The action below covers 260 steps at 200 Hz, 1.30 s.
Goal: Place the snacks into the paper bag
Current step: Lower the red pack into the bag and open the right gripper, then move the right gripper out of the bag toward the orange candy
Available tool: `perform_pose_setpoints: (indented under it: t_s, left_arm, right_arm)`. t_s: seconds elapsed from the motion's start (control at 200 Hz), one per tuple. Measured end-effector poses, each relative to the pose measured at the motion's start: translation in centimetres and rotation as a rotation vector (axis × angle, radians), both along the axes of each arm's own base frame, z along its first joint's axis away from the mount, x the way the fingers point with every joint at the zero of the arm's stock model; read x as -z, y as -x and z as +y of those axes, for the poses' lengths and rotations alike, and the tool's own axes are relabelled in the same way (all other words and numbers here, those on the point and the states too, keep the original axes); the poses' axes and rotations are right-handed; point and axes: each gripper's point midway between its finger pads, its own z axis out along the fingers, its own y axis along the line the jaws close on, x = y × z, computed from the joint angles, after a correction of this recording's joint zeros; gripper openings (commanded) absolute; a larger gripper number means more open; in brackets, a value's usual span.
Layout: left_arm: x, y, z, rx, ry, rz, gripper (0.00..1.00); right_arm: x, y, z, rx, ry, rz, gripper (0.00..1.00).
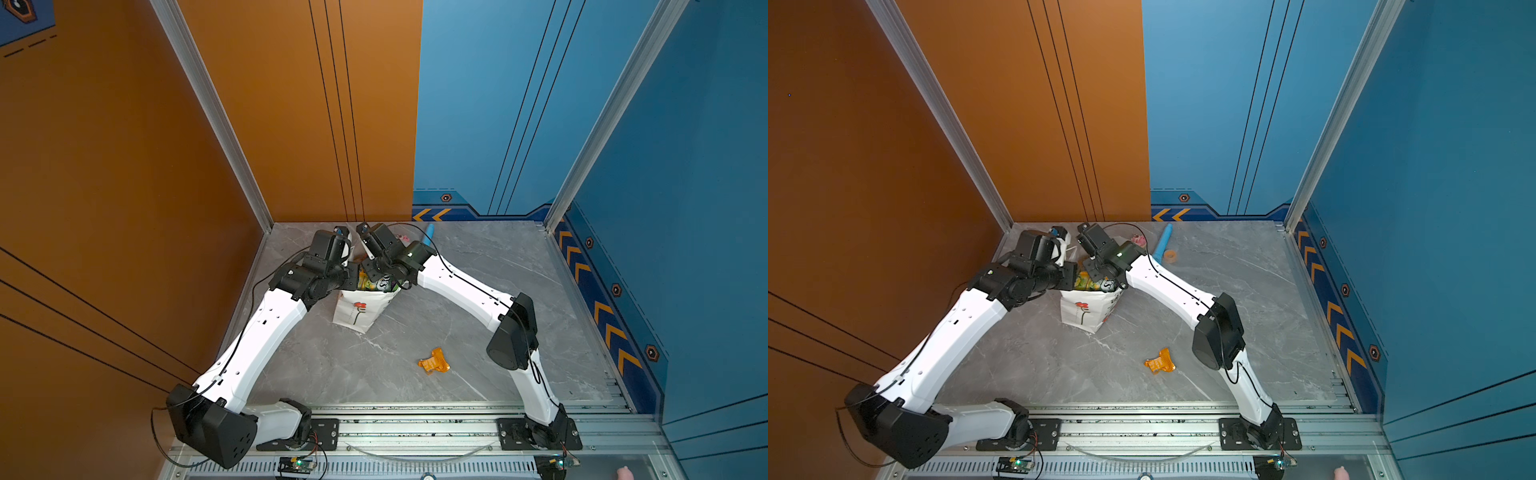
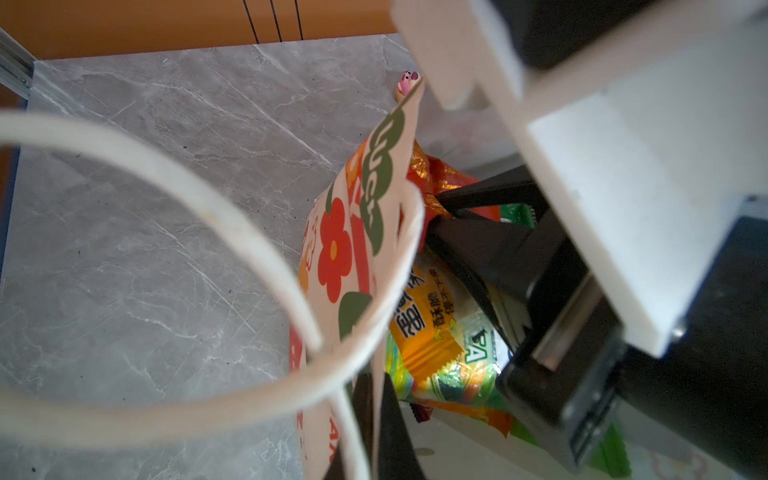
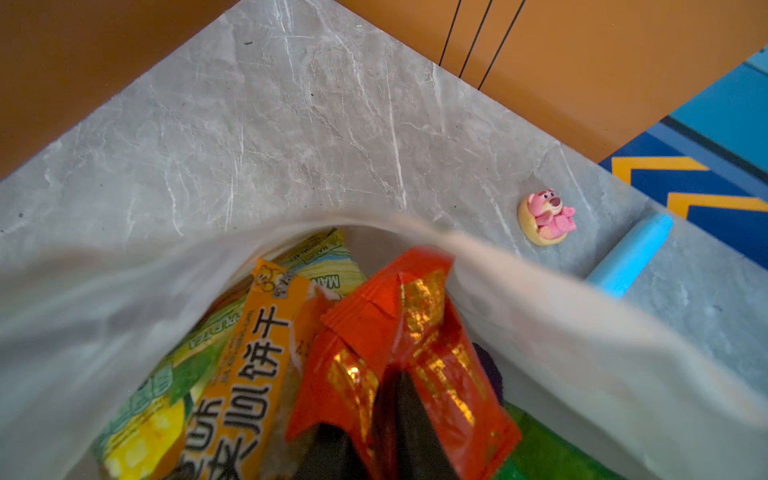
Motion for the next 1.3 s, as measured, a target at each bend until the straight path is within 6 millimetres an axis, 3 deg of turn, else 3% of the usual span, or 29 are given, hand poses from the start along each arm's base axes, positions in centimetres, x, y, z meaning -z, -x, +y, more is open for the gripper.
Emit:
perform_pose_setpoints:
  t_s: [0.205, 0.486, 0.616, 0.836, 1.126, 1.302]
  left_arm:
    - [0.0, 0.0, 0.0, 0.000, 0.000, 0.000, 0.00]
    - [0.0, 0.0, 0.0, 0.000, 0.000, 0.000, 0.00]
    - [0.0, 0.0, 0.0, 0.000, 0.000, 0.000, 0.00]
    - [0.0, 0.0, 0.0, 0.000, 0.000, 0.000, 0.00]
    - [0.0, 0.0, 0.0, -0.001, 0.000, -0.001, 0.00]
    - [0.0, 0.0, 0.1, -0.003, -0.003, -0.002, 0.00]
  right_arm:
    - [-1.4, 0.9, 0.0, -0.010, -0.035, 0.010, 0.37]
    - [-8.2, 5.4, -1.7, -0.048, -0.122, -0.043, 0.48]
    - [-10.0, 7.7, -3.0, -0.055, -0.147, -0.052, 0.51]
    - [-10.0, 12.0, -5.3, -0.069, -0.141, -0.048, 0.58]
    - [-10.5, 17.5, -8.5, -0.074, -0.209, -0.059, 0.57]
    - [-7.9, 20.3, -9.3, -0.099, -0.187, -0.048, 0.58]
